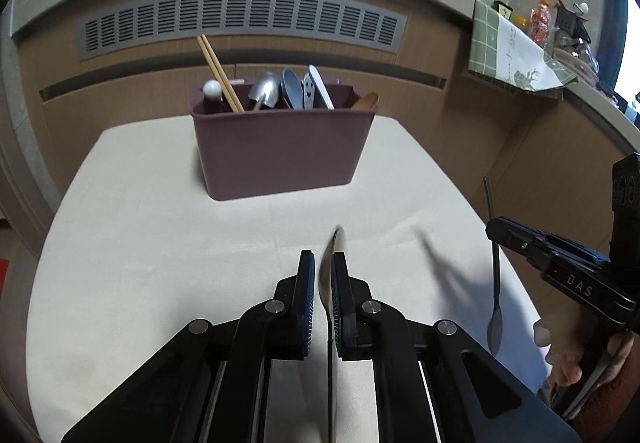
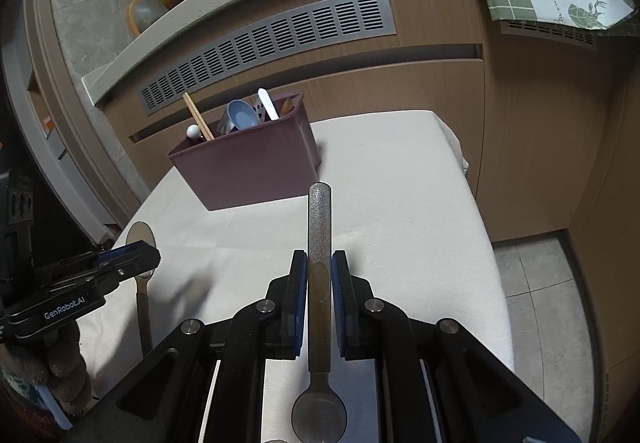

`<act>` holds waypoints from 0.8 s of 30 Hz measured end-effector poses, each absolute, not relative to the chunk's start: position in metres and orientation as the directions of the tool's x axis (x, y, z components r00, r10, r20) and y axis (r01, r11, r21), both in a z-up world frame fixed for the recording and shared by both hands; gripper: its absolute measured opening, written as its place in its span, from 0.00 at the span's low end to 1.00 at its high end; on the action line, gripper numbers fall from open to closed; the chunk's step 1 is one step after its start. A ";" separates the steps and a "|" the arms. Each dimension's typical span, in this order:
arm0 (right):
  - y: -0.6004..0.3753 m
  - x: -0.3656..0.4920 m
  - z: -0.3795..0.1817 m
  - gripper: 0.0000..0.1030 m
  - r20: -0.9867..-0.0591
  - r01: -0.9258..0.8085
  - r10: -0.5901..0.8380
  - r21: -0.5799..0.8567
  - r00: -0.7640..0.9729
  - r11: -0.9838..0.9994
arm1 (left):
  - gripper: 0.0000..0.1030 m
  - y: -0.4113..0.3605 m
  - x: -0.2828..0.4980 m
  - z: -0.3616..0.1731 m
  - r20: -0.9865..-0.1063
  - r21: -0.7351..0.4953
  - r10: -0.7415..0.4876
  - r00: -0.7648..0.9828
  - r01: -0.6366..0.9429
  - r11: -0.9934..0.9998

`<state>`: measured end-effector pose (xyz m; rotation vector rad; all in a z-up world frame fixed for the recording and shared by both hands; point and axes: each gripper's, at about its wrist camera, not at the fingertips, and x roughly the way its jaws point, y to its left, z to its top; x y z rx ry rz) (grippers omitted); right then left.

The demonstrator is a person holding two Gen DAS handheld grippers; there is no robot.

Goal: Organize utensils
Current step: 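Grasp the translucent brown plastic spoon with the left gripper while the right holds its spoon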

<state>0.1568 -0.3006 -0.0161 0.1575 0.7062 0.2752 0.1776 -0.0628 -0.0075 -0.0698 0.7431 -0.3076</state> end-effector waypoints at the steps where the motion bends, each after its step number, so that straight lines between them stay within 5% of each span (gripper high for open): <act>1: -0.299 0.155 -0.015 0.11 -0.616 -0.197 0.298 0.227 0.730 0.954 | 0.07 -0.063 0.178 -0.005 -0.650 -0.173 -0.302 0.697 0.251 0.952; 10: -0.290 0.147 -0.003 0.11 -0.615 -0.205 0.261 0.162 0.744 0.965 | 0.08 -0.038 0.183 -0.016 -0.664 -0.231 -0.321 0.675 0.223 0.947; 12: -0.290 0.145 -0.003 0.11 -0.615 -0.200 0.251 0.152 0.748 0.968 | 0.20 -0.043 0.188 -0.026 -0.685 -0.239 -0.361 0.633 0.274 0.932; 14: -0.292 0.144 -0.003 0.11 -0.615 -0.195 0.243 0.145 0.751 0.970 | 0.45 -0.055 0.194 -0.039 -0.711 -0.234 -0.391 0.585 0.328 0.915; 24: -0.303 0.145 -0.012 0.11 -0.620 -0.171 0.233 0.159 0.749 0.972 | 0.44 -0.121 0.217 -0.072 -0.795 -0.044 -0.235 0.559 0.332 0.942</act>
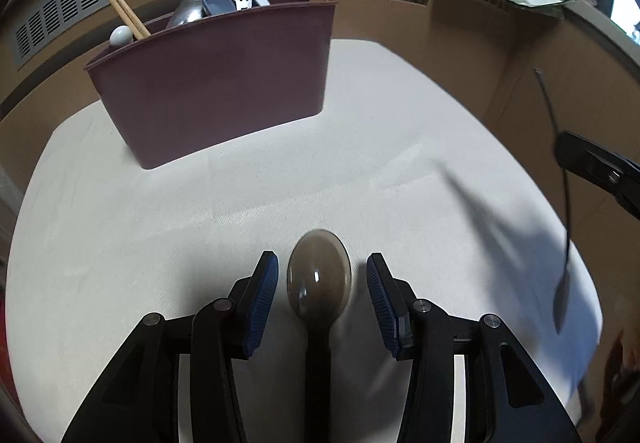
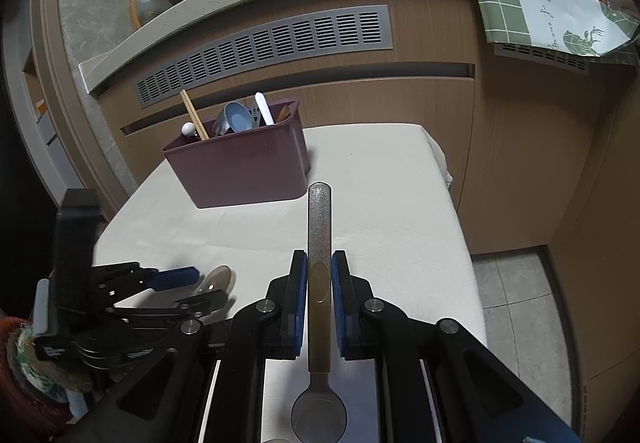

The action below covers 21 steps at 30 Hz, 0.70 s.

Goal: Organize utensils
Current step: 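Grasp the translucent brown plastic spoon with the left gripper while the right holds its spoon, then lower the brown spoon and dark-handled spoon into the caddy, opening both grippers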

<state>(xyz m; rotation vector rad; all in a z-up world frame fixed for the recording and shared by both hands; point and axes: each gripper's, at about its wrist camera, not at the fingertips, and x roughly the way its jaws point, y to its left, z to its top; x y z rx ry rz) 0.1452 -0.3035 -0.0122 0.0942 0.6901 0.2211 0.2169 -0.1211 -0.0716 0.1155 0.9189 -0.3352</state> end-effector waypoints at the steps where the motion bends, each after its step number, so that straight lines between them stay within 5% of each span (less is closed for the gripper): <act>1: -0.305 0.145 -0.013 0.11 -0.620 -0.169 0.233 0.161 0.749 0.972 | 0.33 -0.122 0.219 -0.073 -0.799 -0.040 -0.221 0.559 0.317 0.948; 21: -0.297 0.158 0.000 0.11 -0.588 -0.158 0.263 0.224 0.765 0.962 | 0.32 -0.039 0.173 0.024 -0.451 -0.168 -0.331 0.829 0.285 0.943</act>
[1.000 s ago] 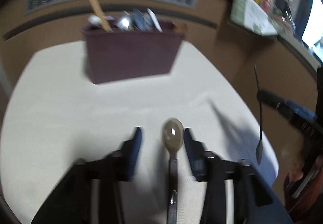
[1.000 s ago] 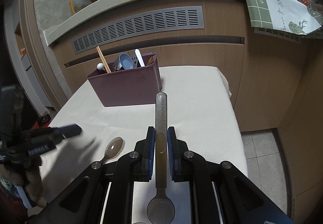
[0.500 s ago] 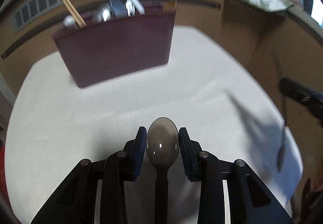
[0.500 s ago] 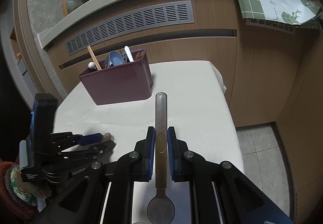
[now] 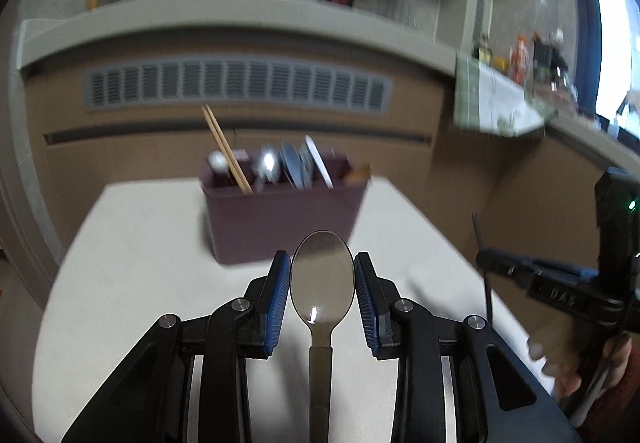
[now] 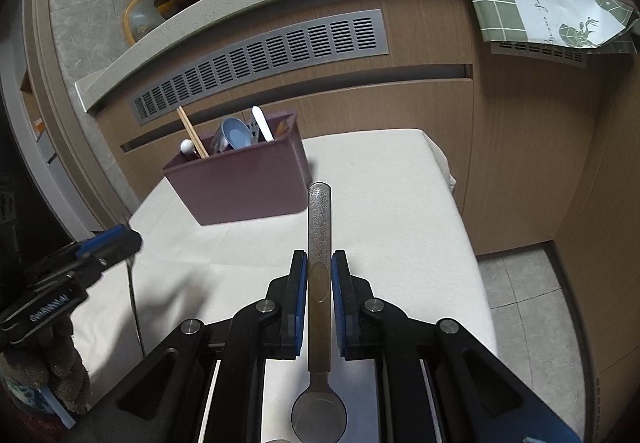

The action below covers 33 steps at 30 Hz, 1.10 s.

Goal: Organize utensils
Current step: 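Lower the brown spoon and dark-handled spoon into the caddy, opening both grippers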

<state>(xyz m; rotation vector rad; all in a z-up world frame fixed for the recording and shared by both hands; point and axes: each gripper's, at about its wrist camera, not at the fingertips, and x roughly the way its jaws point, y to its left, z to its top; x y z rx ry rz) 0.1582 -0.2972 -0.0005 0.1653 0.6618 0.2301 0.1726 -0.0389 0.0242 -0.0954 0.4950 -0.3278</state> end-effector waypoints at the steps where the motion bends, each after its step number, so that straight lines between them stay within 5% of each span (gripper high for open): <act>1: -0.296 0.160 0.002 0.11 -0.582 -0.163 0.269 0.228 0.767 0.960 | 0.32 -0.032 0.174 0.033 -0.422 -0.180 -0.330 0.844 0.279 0.943; 9: -0.275 0.195 0.121 0.11 -0.338 -0.298 0.362 0.226 0.869 0.927 | 0.33 0.010 0.216 0.160 -0.152 -0.260 -0.412 0.898 0.366 0.894; 17: -0.236 0.250 0.168 0.11 -0.064 -0.290 0.306 0.181 0.950 0.940 | 0.33 0.038 0.282 0.162 -0.003 -0.358 -0.308 0.951 0.287 0.889; 27: -0.209 0.330 0.087 0.11 -0.198 -0.252 0.287 0.186 0.937 0.950 | 0.33 0.037 0.361 0.094 -0.071 -0.402 -0.328 0.942 0.274 0.874; 33: -0.204 0.340 0.045 0.11 -0.291 -0.258 0.303 0.183 0.908 0.949 | 0.34 0.024 0.367 0.052 -0.191 -0.409 -0.381 0.904 0.280 0.869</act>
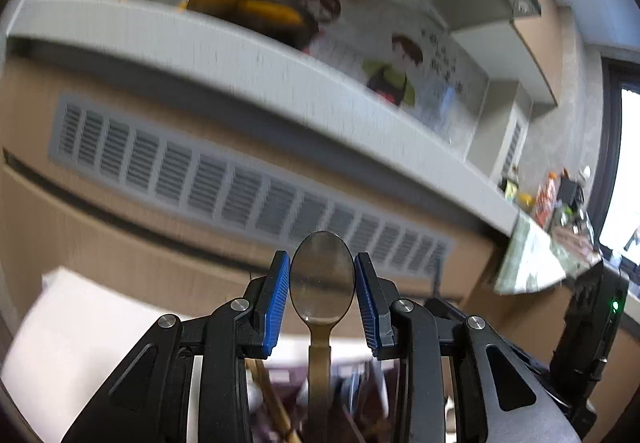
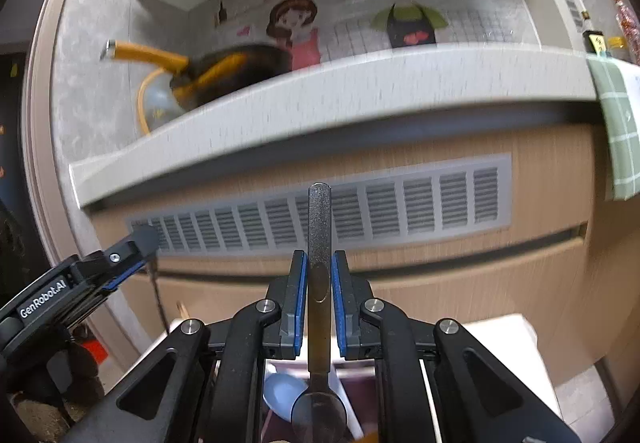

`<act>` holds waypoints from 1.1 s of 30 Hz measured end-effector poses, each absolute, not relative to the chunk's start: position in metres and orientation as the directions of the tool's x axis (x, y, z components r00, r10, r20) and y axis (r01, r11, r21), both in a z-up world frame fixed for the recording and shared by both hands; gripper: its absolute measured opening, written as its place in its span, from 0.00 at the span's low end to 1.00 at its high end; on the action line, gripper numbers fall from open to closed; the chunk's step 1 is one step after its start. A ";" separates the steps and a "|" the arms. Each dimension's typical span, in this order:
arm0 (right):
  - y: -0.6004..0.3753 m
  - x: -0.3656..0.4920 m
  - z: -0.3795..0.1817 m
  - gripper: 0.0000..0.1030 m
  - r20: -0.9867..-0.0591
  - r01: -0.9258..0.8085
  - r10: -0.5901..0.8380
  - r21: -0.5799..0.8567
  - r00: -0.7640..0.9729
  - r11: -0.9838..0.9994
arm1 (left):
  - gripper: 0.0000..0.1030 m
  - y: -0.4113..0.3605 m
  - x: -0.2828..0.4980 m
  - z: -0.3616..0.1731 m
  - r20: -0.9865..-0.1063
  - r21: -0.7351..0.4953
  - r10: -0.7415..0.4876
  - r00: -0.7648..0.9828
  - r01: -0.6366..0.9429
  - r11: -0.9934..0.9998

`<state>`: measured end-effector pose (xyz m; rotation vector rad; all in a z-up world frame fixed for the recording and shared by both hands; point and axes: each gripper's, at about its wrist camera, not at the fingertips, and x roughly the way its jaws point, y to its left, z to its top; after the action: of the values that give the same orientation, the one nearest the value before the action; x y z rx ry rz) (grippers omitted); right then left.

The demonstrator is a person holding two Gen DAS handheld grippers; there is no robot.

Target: Organize utensils

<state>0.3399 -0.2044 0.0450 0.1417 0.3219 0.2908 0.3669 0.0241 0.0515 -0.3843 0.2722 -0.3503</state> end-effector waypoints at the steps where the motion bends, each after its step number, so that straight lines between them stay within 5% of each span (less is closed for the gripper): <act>1: -0.205 0.340 0.039 0.14 -0.330 -0.273 0.319 0.180 0.888 0.945 | 0.34 0.022 0.364 0.046 -0.220 -0.399 -0.378 0.899 0.270 0.876; 4: -0.209 0.332 0.025 0.14 -0.441 -0.316 0.369 0.191 0.818 0.929 | 0.40 0.018 0.347 0.037 -0.279 -0.356 -0.330 0.902 0.222 0.908; 16: -0.242 0.206 0.023 0.28 -0.460 -0.304 0.360 0.193 0.812 0.933 | 0.46 0.003 0.188 0.028 -0.461 -0.145 -0.116 0.880 0.054 0.988; 23: -0.230 0.119 0.028 0.34 -0.458 -0.297 0.303 0.087 0.836 0.951 | 0.46 -0.011 0.115 0.030 -0.462 -0.062 -0.015 0.887 -0.015 0.998; 33: -0.218 0.102 0.019 0.34 -0.493 -0.303 0.293 0.063 0.819 0.951 | 0.46 -0.012 0.110 0.034 -0.490 -0.071 -0.044 0.871 0.010 0.997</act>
<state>0.1020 -0.2177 0.0194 -0.0188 0.5216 0.3172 0.1096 -0.0118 0.0335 -0.0672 0.5136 -0.0280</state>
